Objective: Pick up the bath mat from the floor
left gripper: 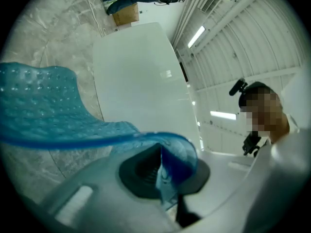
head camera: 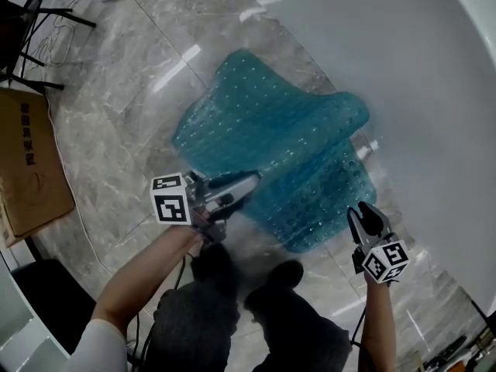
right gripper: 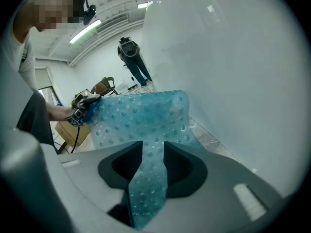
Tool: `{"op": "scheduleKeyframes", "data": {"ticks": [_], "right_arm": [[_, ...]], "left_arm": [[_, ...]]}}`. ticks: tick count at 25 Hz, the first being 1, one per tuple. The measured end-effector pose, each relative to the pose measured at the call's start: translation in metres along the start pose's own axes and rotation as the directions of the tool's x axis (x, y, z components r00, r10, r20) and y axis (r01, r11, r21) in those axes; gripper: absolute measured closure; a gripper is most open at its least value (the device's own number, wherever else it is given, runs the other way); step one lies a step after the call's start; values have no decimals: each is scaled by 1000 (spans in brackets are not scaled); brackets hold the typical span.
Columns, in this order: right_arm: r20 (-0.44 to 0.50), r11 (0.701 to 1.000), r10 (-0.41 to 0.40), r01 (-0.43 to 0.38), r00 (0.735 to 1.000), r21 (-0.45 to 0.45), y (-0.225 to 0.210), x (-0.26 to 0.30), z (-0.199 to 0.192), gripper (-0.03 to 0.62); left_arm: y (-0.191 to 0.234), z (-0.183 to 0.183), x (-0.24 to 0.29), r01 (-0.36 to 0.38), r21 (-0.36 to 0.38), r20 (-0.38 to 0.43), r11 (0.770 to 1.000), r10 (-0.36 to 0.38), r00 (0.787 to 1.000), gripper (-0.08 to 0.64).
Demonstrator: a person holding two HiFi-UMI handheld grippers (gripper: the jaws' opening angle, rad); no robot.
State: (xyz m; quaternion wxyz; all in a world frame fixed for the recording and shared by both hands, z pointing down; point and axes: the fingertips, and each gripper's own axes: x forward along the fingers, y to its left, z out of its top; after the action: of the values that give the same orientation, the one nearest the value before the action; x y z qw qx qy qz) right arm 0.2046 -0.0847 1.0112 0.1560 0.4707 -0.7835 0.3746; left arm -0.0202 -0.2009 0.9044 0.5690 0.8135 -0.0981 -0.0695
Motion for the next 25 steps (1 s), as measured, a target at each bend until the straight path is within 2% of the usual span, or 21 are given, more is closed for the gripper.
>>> {"op": "scheduleKeyframes", "data": {"ticks": [5,15,21,25], "right_arm": [[5,997,8,-8,1000,81,45,-32,19,448],[32,989,25,-29,999,146,123,-112,87,448],[32,988,20,-24,999,153,169,-156,120,449],[26,988,2,-6,1000,154,196,-183,141,449]], "left_arm": [[-58,-9,-10,-18,-15,-37,1000,17,999,546],[-167,-25,-22,-72,-60,-94,996,66,993,546],[-220,-18,-50,-112,-46,-109,993,107,988,547],[-258,-21,-62,-110,-9,-171,994,107,979,548]]}}
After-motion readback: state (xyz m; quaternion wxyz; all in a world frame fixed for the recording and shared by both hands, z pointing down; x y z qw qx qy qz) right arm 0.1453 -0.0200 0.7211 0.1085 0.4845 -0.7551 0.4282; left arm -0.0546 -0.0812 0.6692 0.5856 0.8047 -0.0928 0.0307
